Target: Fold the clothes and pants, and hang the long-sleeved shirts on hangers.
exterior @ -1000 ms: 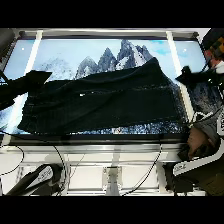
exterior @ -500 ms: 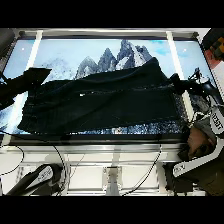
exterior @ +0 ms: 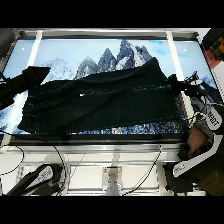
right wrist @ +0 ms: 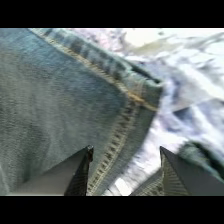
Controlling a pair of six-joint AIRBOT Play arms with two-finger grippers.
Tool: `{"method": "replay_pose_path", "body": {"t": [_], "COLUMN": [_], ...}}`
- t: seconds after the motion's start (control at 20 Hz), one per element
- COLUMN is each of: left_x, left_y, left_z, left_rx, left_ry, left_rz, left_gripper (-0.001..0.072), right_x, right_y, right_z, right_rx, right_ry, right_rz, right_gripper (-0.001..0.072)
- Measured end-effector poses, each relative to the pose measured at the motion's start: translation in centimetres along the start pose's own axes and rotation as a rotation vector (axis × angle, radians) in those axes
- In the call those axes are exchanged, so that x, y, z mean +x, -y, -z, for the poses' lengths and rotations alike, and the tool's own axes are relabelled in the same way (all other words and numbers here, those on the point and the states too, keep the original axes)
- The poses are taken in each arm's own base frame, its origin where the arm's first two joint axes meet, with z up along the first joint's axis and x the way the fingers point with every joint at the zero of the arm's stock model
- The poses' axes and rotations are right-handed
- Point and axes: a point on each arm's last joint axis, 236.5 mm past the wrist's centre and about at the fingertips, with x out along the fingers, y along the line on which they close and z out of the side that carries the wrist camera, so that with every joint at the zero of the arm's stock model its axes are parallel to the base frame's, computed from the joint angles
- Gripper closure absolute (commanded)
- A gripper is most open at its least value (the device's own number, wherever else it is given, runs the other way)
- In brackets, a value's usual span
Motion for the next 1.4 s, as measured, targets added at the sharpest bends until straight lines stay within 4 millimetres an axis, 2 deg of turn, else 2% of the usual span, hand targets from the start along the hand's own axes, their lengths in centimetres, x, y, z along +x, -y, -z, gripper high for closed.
{"method": "replay_pose_path", "body": {"t": [0.15, 0.25, 0.5, 0.6, 0.7, 0.9, 0.95, 1.0, 1.05, 1.1, 1.3, 1.35, 1.4], "left_x": [0.0, 0.0, 0.0, 0.0, 0.0, 0.0, 0.0, 0.0, 0.0, 0.0, 0.0, 0.0, 0.0], "left_y": [0.0, 0.0, 0.0, 0.0, 0.0, 0.0, 0.0, 0.0, 0.0, 0.0, -0.1, -0.2, -0.5], "left_z": [0.0, 0.0, 0.0, 0.0, 0.0, 0.0, 0.0, 0.0, 0.0, 0.0, -0.1, -0.2, -0.5], "left_rx": [0.0, 0.0, -0.001, 0.0, -0.001, -0.004, -0.004, -0.004, -0.004, -0.004, -0.004, -0.003, -0.001], "left_ry": [0.001, 0.001, 0.001, 0.0, 0.001, 0.0, 0.0, 0.0, 0.0, 0.0, 0.003, 0.008, 0.021], "left_rz": [0.0, 0.0, 0.001, 0.0, 0.001, 0.0, 0.0, 0.0, 0.0, 0.0, -0.002, -0.006, -0.019], "left_gripper": [0.0322, 0.0322, 0.0322, 0.0322, 0.0322, 0.0322, 0.0322, 0.0322, 0.0322, 0.0322, 0.0322, 0.0324, 0.0359], "right_x": [1.0, 1.2, -0.5, -1.8, -3.3, -5.4, -5.8, -6.1, -6.2, -6.3, -6.7, -7.0, -7.4], "right_y": [-0.6, -1.4, -5.0, -5.4, -4.4, 0.6, 1.6, 2.0, 2.4, 2.6, 1.4, 0.6, -0.4], "right_z": [0.2, -0.3, -2.3, -2.7, -3.0, -1.7, -1.4, -1.3, -1.2, -1.2, -1.8, -2.3, -2.9], "right_rx": [-0.005, -0.023, -0.074, -0.07, -0.057, -0.06, -0.059, -0.058, -0.056, -0.05, -0.055, -0.075, -0.1], "right_ry": [0.008, 0.024, 0.054, 0.047, 0.036, -0.05, -0.067, -0.073, -0.078, -0.081, -0.07, -0.058, -0.049], "right_rz": [-0.006, -0.014, -0.068, -0.051, 0.017, 0.24, 0.28, 0.302, 0.319, 0.327, 0.307, 0.294, 0.279], "right_gripper": [0.0433, 0.0697, 0.0701, 0.0701, 0.0698, 0.0693, 0.066, 0.0556, 0.0367, 0.0312, 0.0312, 0.0344, 0.0414]}}
